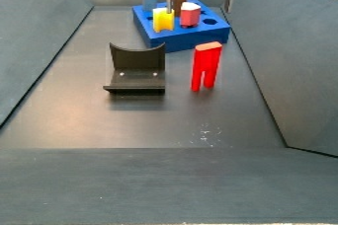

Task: Pick up the square-circle object. Move up. Move to above the board. Insert the square-circle object.
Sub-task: Pick up the square-circle object.

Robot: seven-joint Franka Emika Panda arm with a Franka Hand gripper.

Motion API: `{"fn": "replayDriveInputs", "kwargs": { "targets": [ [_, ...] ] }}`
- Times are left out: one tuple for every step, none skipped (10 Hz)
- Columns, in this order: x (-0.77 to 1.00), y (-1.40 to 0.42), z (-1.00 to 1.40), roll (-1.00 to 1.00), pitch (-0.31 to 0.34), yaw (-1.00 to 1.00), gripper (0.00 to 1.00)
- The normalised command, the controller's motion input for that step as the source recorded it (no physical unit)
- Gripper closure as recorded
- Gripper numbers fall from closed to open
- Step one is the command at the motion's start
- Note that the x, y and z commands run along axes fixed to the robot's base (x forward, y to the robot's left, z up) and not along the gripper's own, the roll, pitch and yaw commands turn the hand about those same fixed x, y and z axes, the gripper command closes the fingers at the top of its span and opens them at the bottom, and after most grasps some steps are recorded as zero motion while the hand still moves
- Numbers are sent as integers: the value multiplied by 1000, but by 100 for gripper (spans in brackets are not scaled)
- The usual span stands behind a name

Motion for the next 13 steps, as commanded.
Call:
{"fn": "replayDriveInputs", "kwargs": {
  "targets": [
    [0, 0, 0, -6, 0, 0, 0],
    [-157, -97, -114, -101, -66, 169, 0],
    [-214, -77, -94, -120, -40, 143, 0],
    [-34, 0, -140, -116, 0, 140, 0],
    [-97, 0, -126, -53, 0, 120, 0],
    [-94, 0, -114, -24, 0, 117, 0],
    [-91, 0, -71, -13, 0, 100, 0],
    [-89, 0, -71, 0, 0, 83, 0],
    [-277, 0, -300, 0, -3, 211, 0],
    [-243, -3, -443, 0, 0, 280, 0],
    [-271, 0, -483, 0, 0, 294, 0],
    [-120, 0, -440, -49, 0, 291, 0],
    [-3, 0, -266, -43, -17, 223, 0]
  ]
}}
